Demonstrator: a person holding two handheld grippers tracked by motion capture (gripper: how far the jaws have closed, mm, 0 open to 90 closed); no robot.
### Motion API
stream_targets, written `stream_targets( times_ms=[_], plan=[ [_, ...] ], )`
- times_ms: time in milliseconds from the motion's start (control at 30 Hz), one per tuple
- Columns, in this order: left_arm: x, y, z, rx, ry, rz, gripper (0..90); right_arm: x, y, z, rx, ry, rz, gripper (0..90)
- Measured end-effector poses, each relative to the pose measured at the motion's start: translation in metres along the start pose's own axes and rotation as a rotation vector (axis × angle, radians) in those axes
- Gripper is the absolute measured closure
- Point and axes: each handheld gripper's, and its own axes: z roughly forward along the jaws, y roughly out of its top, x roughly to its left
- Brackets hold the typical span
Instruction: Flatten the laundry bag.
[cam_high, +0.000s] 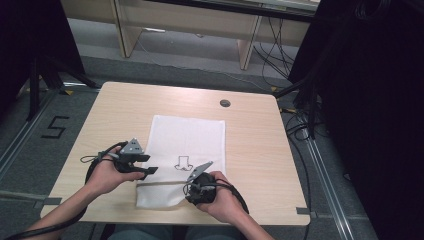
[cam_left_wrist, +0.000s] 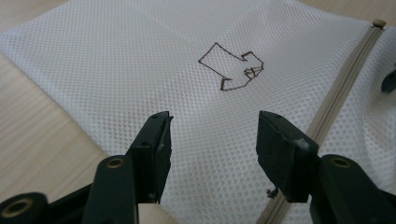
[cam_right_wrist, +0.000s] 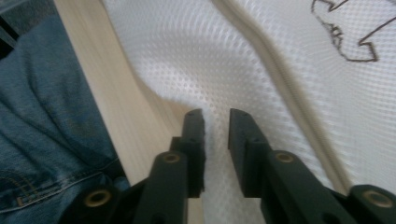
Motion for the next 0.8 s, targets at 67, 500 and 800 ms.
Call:
stream_targets(
  times_ms=[67,500,800],
  plan=[
    [0.000,-0.002,-0.002,0.003,0.004,0.006,47.0,0.001,-0.003,-0.013,-0.035,0.009,0.019,68.4],
    [-0.030,-0.014,-0.002,0.091,-0.072,0.101,86.6,-0.058,-0.047,-0.045,-0.041,-0.145,0.228,90.0],
    [-0.031,-0.019,0.014,0.171,-0.077,0.127,86.3,-0.071,-0.053,-0.023,0.041,-0.157,0.283,90.0]
  ],
)
